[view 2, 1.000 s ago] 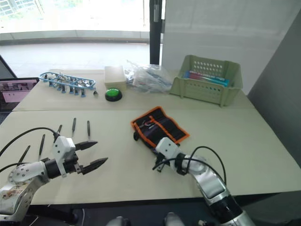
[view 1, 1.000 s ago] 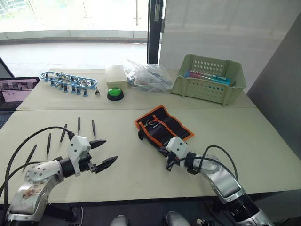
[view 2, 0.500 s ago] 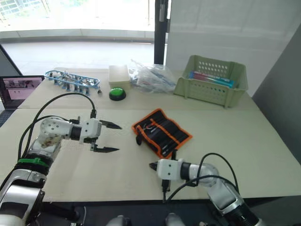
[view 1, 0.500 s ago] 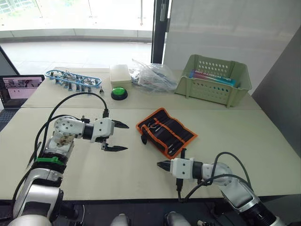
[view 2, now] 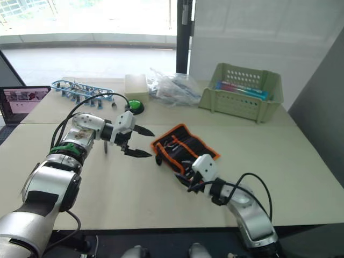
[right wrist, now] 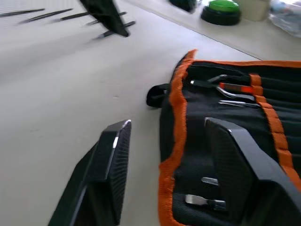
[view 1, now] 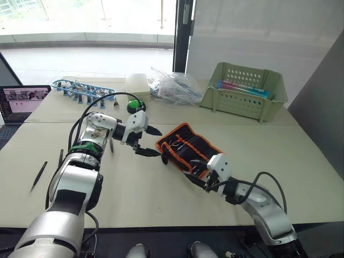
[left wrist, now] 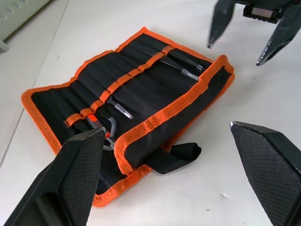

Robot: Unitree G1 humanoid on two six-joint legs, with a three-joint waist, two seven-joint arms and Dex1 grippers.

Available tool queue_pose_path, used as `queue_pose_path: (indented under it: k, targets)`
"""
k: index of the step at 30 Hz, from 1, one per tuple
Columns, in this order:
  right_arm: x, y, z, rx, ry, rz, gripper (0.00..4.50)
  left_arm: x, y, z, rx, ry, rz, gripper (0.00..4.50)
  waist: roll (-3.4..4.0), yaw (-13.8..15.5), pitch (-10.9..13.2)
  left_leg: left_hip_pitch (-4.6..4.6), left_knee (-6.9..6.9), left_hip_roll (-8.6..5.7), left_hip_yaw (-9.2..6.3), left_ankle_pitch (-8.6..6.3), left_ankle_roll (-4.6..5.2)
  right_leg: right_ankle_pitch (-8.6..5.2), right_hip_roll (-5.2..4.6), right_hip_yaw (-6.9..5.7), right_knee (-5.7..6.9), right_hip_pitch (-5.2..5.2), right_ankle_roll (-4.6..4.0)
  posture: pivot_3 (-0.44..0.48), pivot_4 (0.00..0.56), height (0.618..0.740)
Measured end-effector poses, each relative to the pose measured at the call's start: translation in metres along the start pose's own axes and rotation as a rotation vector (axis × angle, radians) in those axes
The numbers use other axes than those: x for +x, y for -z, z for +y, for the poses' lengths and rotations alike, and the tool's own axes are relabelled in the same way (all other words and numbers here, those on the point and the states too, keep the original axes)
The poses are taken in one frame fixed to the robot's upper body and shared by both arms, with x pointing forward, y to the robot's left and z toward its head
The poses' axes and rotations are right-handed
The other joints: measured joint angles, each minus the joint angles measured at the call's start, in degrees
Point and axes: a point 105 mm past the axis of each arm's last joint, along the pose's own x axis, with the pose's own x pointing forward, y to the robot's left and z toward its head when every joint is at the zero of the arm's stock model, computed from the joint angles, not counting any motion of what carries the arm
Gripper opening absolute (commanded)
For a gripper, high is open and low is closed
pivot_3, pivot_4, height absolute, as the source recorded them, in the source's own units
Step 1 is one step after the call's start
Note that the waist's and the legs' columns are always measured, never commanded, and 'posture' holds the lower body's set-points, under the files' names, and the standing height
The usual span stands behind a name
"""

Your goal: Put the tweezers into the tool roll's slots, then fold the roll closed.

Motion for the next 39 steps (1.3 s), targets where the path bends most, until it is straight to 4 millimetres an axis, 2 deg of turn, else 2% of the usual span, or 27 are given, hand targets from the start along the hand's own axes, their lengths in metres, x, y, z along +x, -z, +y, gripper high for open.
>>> queue_pose_path:
  k: [6, 10, 15, 21, 26, 29, 34, 39]
  targets:
    - [0.005, 0.012, -0.013, 0.038, 0.067, 0.071, 2.94, 0.008, 0.004, 0.002, -0.028, -0.011, 0.028, 4.50, 0.00, -0.02, 0.00, -0.01, 0.01, -0.01, -0.02, 0.00, 0.00, 0.00, 0.01, 0.00, 0.03, 0.00, 0.01, 0.000, 0.150, 0.740]
    - [0.013, 0.023, -0.003, 0.069, 0.035, 0.097, 1.80, 0.007, 0.003, 0.003, -0.030, -0.020, 0.022, 4.50, 0.00, -0.24, 0.00, -0.01, 0.00, -0.01, -0.04, 0.00, 0.00, 0.00, 0.02, 0.00, 0.04, -0.01, 0.01, 0.000, 0.150, 0.740]
    - [0.023, 0.020, 0.006, 0.029, -0.003, 0.088, 0.09, 0.006, 0.001, 0.004, -0.028, -0.025, 0.016, 4.50, 0.00, -0.15, 0.00, -0.01, 0.07, -0.02, -0.06, 0.00, 0.00, 0.00, 0.01, 0.00, 0.11, -0.01, 0.02, 0.000, 0.150, 0.740]
    - [0.023, 0.019, 0.012, -0.051, -0.047, 0.086, 0.04, 0.002, 0.003, 0.004, -0.003, -0.025, 0.046, 4.50, 0.00, -0.10, 0.00, -0.02, 0.13, -0.03, -0.07, 0.00, 0.00, -0.01, 0.01, 0.00, 0.22, -0.01, 0.04, 0.000, 0.150, 0.740]
    - [0.014, 0.017, 0.023, -0.230, -0.156, 0.087, 0.04, 0.004, 0.005, 0.004, 0.040, -0.025, 0.074, 4.50, 0.00, -0.07, 0.00, -0.01, 0.23, -0.05, -0.11, 0.00, 0.00, -0.04, 0.01, 0.00, 0.38, -0.01, 0.08, 0.000, 0.150, 0.740]
    - [0.010, 0.020, 0.026, -0.250, -0.178, 0.093, 0.04, 0.009, 0.009, 0.002, 0.079, -0.020, 0.097, 4.50, 0.00, -0.04, 0.00, 0.00, 0.30, -0.05, -0.11, 0.00, 0.00, -0.04, 0.01, 0.00, 0.45, -0.01, 0.07, 0.000, 0.150, 0.740]
    - [0.008, 0.022, 0.027, -0.244, -0.180, 0.094, 0.04, 0.030, 0.025, -0.012, 0.094, 0.035, 0.125, 4.50, 0.00, -0.06, 0.00, -0.03, 0.54, -0.04, -0.12, 0.00, 0.00, -0.04, 0.01, 0.01, 0.61, 0.00, 0.07, 0.000, 0.150, 0.740]
    - [0.006, 0.021, 0.028, -0.240, -0.166, 0.085, 0.00, 0.036, 0.025, -0.013, 0.091, 0.040, 0.125, 3.02, 0.00, -0.06, 0.00, -0.04, 0.61, -0.05, -0.13, 0.00, 0.00, -0.04, 0.01, 0.01, 0.67, 0.00, 0.07, 0.000, 0.150, 0.740]
